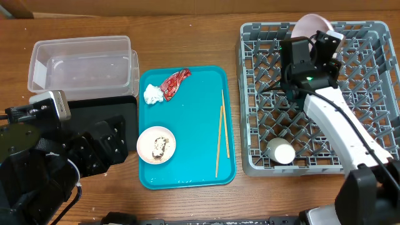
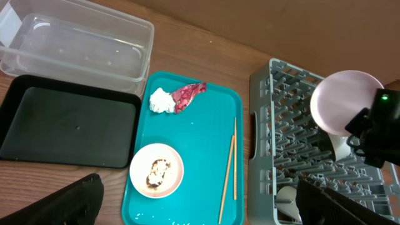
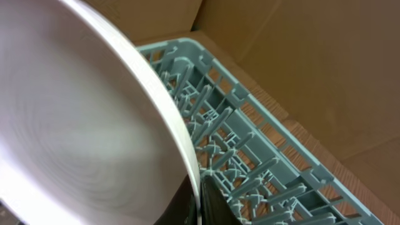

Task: Sort waste into correct bins and load items into the dishwasher
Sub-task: 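Stand the pink plate upright in the rack's back slots, then move the right gripper back to the wooden chopsticks on the tray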

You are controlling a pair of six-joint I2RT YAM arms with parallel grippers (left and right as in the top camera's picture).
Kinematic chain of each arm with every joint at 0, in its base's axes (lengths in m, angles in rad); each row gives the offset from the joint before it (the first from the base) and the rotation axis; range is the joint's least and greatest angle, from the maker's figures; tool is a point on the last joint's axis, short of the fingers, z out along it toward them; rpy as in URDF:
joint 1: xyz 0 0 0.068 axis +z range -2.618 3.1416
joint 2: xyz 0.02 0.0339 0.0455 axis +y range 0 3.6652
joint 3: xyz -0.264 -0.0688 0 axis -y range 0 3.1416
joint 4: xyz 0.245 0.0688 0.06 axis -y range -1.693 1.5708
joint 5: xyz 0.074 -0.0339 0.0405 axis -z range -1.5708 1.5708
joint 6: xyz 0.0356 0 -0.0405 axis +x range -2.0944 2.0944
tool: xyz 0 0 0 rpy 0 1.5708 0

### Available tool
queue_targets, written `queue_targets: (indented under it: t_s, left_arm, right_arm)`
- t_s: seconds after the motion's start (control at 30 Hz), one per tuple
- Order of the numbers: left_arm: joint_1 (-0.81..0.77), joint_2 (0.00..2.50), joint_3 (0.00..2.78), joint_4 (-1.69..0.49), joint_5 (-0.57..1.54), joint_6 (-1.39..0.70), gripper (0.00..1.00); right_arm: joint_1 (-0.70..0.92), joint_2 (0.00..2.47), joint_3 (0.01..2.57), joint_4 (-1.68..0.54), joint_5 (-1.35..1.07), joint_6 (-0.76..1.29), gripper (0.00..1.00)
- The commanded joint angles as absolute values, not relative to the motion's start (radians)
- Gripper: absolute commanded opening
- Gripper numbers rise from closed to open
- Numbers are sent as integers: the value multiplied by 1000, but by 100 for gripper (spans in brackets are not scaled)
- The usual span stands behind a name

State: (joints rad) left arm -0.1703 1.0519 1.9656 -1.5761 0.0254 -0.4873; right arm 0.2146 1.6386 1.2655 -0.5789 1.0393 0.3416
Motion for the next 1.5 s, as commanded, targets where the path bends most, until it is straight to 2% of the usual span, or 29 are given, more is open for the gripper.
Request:
queue_targets:
  t_s: [0.0, 0.53, 0.6, 0.63, 0.67, 0.77, 1.0, 1.1, 1.2, 1.3, 1.4, 1.47]
  left_arm:
    - [-169, 1053, 1973, -1574, 26, -479, 100]
    - [-169, 1053, 1973, -1574, 26, -479, 100]
    - [-169, 1053, 1973, -1574, 26, -479, 100]
    - [-169, 1053, 1973, -1574, 26, -479, 100]
    - [-169, 1053, 1973, -1574, 26, -479, 100]
    - [-169, 1053, 1973, -1574, 26, -479, 100]
    - [-169, 1053, 1973, -1574, 26, -479, 100]
    - [-169, 1053, 1973, -1574, 26, -479, 100]
    - [-169, 1053, 1973, -1574, 26, -479, 100]
    - [-169, 1053, 1973, -1574, 26, -479, 100]
    - [-169, 1053, 1973, -1574, 26, -479, 100]
    - [-169, 1053, 1973, -1574, 26, -479, 100]
  right_arm:
    - [208, 1669, 1271, -584, 1031, 332, 4]
    - [249, 1686, 1271, -653, 1023, 313, 5]
    - [270, 1685, 1271, -659, 1028, 313, 39]
    - [279, 1685, 1271, -666, 1041, 313, 67]
    - [290, 1682, 1271, -674, 1063, 313, 74]
    - [330, 1663, 1271, -679, 1114, 313, 78]
    - [450, 1534, 1271, -693, 1077, 311, 78]
    - [525, 1464, 1271, -733, 829, 279, 76]
    - [591, 1428, 1271, -797, 435, 280, 66]
    - [628, 1446, 1271, -849, 163, 280, 52]
    - [661, 1506, 1271, -905, 17, 280, 48]
    - [693, 1563, 1271, -951, 2, 279, 47]
